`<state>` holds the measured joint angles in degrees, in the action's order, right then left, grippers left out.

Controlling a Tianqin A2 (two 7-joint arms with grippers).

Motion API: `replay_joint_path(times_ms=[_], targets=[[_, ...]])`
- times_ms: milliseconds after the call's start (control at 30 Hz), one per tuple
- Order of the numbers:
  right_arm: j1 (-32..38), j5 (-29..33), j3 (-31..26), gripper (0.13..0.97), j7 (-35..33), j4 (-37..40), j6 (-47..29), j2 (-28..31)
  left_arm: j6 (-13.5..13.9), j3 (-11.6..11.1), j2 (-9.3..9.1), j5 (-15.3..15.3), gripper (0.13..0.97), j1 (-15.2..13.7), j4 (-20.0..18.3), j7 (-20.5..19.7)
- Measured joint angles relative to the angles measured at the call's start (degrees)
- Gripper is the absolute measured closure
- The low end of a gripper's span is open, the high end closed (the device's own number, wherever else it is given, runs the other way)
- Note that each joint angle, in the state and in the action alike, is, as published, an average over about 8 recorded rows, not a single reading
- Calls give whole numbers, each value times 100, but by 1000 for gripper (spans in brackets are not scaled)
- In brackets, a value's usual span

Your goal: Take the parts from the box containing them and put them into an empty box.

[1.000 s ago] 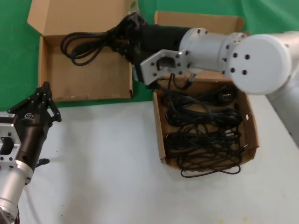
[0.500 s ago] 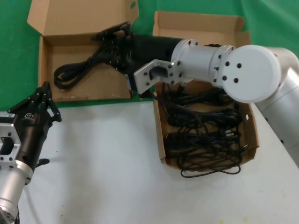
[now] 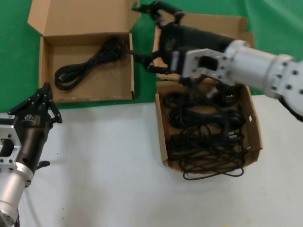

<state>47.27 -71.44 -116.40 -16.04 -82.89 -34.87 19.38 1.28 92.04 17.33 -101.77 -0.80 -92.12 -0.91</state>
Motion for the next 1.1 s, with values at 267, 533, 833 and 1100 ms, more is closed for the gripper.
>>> replay_joint_path(times_ms=[267,533,833,1100], targets=[[-750,-879,596,443,548,-550,81,484,0,0,0,0,952,0,0,0],[-1642,-1772,1288,296,804,-870,473,690,0,0,0,0,952,0,0,0],[-2295,-2711,1869,184,653,-1011,643,519,0,0,0,1,951,0,0,0],[-2406,-2869,1963,140,621,-1032,686,448,-2,0,0,-1,943,1,0,0]])
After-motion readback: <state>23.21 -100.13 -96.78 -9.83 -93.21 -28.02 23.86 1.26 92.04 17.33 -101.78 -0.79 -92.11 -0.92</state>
